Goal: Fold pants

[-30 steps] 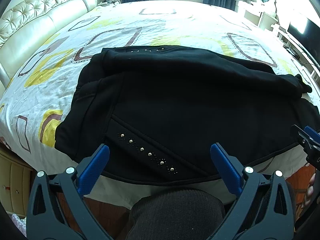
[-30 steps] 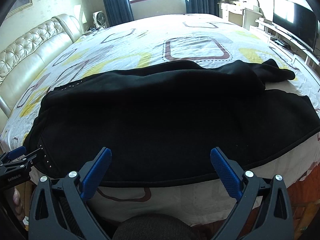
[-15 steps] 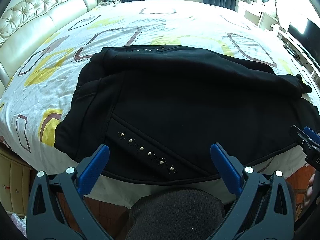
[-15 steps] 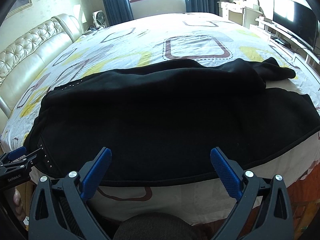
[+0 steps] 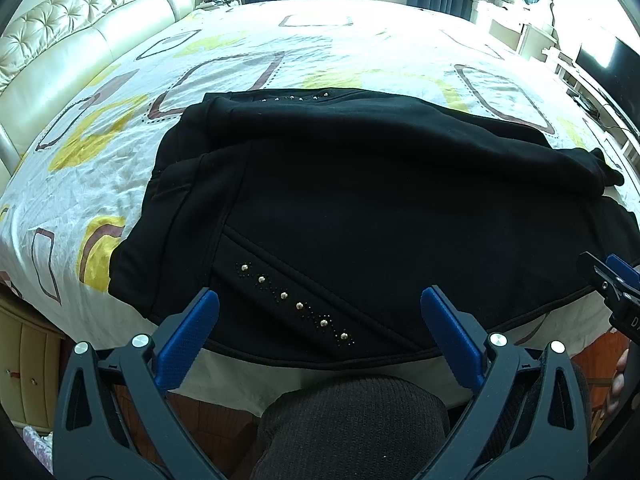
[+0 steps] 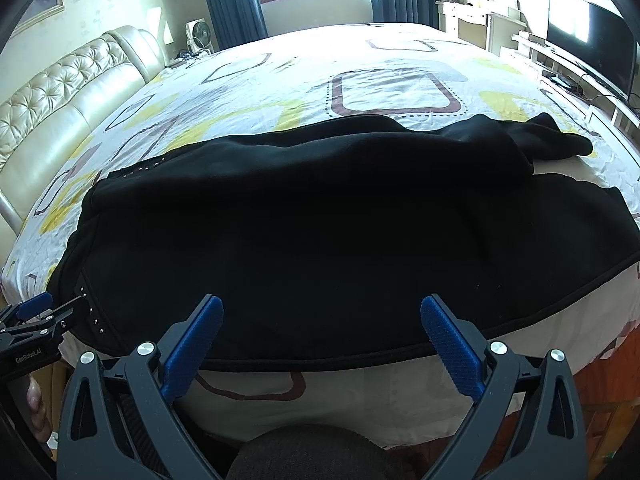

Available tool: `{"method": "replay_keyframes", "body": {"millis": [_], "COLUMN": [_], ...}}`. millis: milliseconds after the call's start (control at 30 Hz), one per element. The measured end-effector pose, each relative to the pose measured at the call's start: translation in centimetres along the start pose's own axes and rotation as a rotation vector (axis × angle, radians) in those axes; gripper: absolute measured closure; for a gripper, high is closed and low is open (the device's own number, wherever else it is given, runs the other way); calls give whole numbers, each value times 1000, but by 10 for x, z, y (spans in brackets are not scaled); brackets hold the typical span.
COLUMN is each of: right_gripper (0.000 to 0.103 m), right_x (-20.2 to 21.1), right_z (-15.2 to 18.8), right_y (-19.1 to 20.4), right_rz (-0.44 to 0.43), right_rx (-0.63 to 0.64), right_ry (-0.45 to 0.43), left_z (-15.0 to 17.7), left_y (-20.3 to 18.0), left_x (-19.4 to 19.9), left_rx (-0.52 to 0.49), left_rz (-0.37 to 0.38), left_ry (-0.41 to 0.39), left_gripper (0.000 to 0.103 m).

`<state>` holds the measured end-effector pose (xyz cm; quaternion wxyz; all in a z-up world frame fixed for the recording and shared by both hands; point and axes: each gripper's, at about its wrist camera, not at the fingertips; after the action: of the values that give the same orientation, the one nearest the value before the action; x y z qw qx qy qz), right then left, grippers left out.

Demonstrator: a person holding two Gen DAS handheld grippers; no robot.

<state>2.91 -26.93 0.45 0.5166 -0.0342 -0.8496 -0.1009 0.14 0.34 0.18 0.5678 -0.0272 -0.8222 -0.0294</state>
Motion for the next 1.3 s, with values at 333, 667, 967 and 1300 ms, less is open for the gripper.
{"method": "replay_keyframes", "body": {"millis": [333, 667, 967, 1300], "right_gripper": [4, 4, 4, 4], "right_x": [-1, -3, 2, 19], "right_z": [0, 0, -1, -61], "right_y": [0, 1, 7, 19], "right_rz": [0, -6, -29, -271], "right_rx": [1, 6, 80, 246], "right_ry": [5, 12, 16, 6], "left_z": [0, 0, -9, -115], "left_y": [0, 0, 14, 143], "left_x": [0, 0, 8, -4], "left_rx": [0, -3, 3, -25], "left_rz": [1, 2, 107, 307], "left_ry": [0, -2, 28, 12], "left_gripper": [2, 2, 2, 2]}}
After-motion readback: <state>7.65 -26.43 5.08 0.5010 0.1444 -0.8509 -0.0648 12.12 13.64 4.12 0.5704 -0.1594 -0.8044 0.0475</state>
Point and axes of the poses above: each gripper's, at about its wrist camera, not at the fingertips, and x roughly against the way its jaws point, y to its left, z to its underside, and after that the axes turned 12 degrees about y, right-handed
